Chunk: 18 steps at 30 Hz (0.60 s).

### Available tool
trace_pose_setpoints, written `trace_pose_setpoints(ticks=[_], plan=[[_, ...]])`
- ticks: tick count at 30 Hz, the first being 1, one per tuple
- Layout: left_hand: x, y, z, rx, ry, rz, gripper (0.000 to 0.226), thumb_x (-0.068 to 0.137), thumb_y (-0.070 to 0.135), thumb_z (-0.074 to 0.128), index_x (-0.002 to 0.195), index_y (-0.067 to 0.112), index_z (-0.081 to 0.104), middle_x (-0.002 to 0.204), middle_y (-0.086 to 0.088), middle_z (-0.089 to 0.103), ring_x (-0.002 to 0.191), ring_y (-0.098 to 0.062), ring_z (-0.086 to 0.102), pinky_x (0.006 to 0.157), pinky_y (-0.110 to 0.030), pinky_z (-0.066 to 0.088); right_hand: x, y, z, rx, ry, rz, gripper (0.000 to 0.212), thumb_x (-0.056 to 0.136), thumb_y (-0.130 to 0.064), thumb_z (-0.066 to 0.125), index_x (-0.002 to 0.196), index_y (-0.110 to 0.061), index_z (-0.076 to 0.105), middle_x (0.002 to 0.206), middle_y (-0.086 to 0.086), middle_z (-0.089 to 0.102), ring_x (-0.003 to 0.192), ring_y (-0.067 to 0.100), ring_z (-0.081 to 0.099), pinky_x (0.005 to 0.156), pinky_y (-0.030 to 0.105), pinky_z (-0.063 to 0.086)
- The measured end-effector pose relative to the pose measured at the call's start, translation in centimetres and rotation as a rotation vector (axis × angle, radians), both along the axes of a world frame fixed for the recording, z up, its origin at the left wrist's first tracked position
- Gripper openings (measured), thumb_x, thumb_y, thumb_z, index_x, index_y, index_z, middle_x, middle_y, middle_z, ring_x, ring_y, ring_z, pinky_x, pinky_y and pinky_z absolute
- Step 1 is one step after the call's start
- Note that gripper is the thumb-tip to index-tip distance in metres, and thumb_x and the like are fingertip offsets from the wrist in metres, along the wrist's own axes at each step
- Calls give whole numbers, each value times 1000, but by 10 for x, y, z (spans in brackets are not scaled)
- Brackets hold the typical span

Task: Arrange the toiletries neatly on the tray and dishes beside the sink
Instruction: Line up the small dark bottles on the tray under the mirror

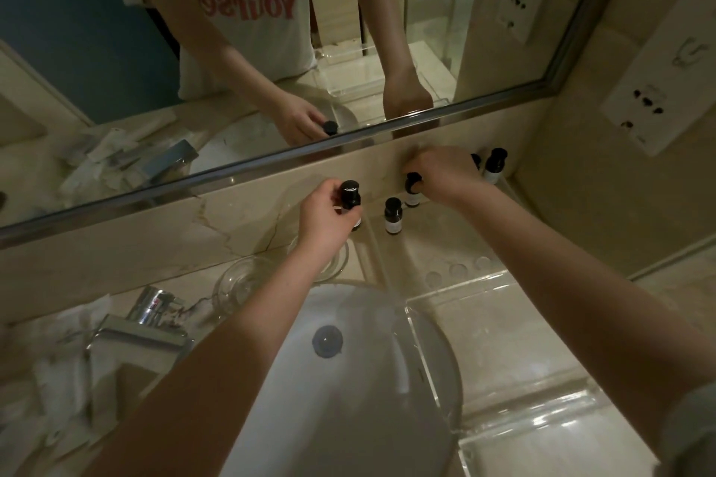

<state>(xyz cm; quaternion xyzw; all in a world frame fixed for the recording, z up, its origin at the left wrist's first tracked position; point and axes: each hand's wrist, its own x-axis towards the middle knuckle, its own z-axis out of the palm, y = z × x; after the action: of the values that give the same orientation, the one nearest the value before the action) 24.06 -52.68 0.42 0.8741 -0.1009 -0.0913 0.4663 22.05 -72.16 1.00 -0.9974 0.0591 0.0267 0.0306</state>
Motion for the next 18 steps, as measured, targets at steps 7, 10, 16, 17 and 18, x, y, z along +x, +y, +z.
trace_pose_setpoints(ticks=[7,10,16,17,18], plan=[[2,2,-4,-15,-10,11,29,75,3,72,100,11,60,90,-4,63,85,-19,60,82,-31,51,-1,-6,5,12,57,-36,17,88,-22,59,103,-19,67,99,5,67,87,24,62,78,38,54],[2,3,-5,-17,-7,13,29,76,4,72,95,18,55,89,0,60,85,-18,60,81,-30,50,-3,-5,6,12,48,-33,19,88,-22,59,106,-20,65,103,4,66,91,25,62,79,39,54],[3,7,-3,-23,-11,20,31,76,6,72,104,11,60,91,0,61,85,-18,60,79,-27,48,-21,-1,5,14,-186,-20,25,88,-26,54,110,-16,62,109,4,59,85,27,60,66,34,52],[4,8,-3,-20,-17,21,31,76,6,72,104,10,60,91,-1,61,85,-18,60,78,-26,47,-26,3,5,71,-235,7,27,87,-26,54,111,-16,62,107,4,59,84,26,60,64,33,50],[4,9,-2,-12,-23,22,32,76,6,72,105,9,60,91,-1,61,84,-17,59,78,-26,47,-30,8,8,164,-236,43,31,86,-25,57,116,-18,62,109,4,59,86,26,60,65,31,49]])
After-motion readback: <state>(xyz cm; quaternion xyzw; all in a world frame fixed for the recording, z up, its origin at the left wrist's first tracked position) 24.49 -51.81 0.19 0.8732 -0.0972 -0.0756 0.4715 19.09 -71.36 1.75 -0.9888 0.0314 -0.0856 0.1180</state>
